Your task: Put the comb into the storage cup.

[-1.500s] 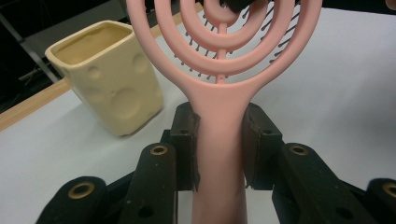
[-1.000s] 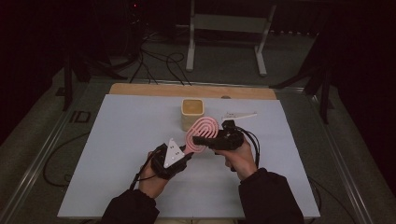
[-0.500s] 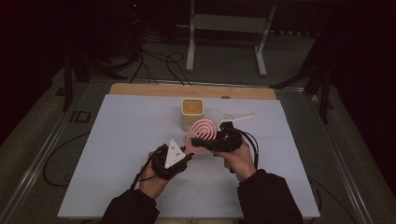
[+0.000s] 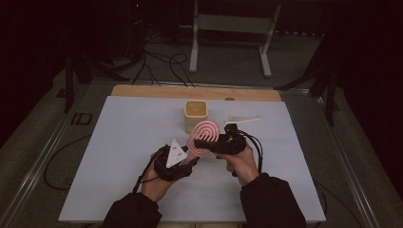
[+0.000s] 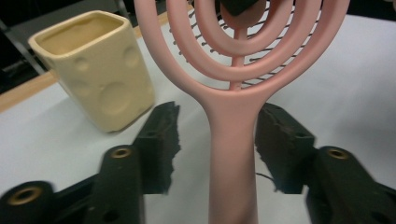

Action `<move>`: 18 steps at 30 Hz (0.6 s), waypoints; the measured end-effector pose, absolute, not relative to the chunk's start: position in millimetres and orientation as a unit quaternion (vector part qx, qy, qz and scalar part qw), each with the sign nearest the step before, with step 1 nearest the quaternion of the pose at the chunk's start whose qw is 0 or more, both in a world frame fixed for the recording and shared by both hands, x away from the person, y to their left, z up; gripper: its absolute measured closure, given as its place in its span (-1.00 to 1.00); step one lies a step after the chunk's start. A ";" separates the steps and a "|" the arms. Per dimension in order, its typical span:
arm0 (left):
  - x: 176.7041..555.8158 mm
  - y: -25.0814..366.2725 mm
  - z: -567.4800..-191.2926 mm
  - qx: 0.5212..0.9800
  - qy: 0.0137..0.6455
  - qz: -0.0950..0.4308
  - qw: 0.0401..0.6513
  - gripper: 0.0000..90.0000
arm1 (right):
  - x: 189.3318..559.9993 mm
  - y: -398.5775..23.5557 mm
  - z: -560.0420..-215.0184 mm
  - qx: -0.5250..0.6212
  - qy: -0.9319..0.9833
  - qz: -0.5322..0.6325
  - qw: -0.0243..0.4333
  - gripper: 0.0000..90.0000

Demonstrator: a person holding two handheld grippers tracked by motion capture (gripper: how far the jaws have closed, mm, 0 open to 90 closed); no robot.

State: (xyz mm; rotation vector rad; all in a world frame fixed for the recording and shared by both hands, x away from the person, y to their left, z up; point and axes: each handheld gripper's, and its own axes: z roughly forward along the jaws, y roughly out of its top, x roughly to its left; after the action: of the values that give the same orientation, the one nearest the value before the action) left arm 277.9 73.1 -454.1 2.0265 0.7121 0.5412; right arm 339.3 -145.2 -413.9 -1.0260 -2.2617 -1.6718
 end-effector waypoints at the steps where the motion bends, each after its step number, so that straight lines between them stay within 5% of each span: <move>1: 278.2 73.3 -454.4 0.817 0.289 0.216 0.449 -0.01 | 339.6 -145.7 -414.1 -0.342 -0.752 -0.559 0.074 0.42; 13: 278.5 76.8 -455.5 0.806 0.311 0.213 0.456 -0.68 | 342.7 -149.9 -416.8 -0.352 -0.740 -0.568 0.080 0.42; 16: 281.5 81.3 -455.4 0.808 0.318 0.201 0.454 -1.00 | 343.7 -151.2 -418.9 -0.353 -0.739 -0.568 0.080 0.42; 18: 281.4 85.9 -454.2 0.801 0.324 0.197 0.464 -1.00 | 343.9 -151.6 -419.1 -0.354 -0.740 -0.567 0.079 0.42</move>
State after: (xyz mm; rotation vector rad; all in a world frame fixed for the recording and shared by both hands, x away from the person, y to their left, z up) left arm 281.4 85.9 -454.2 1.9674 0.7952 0.4849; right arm 343.9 -151.6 -419.1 -1.0581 -2.2132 -1.6963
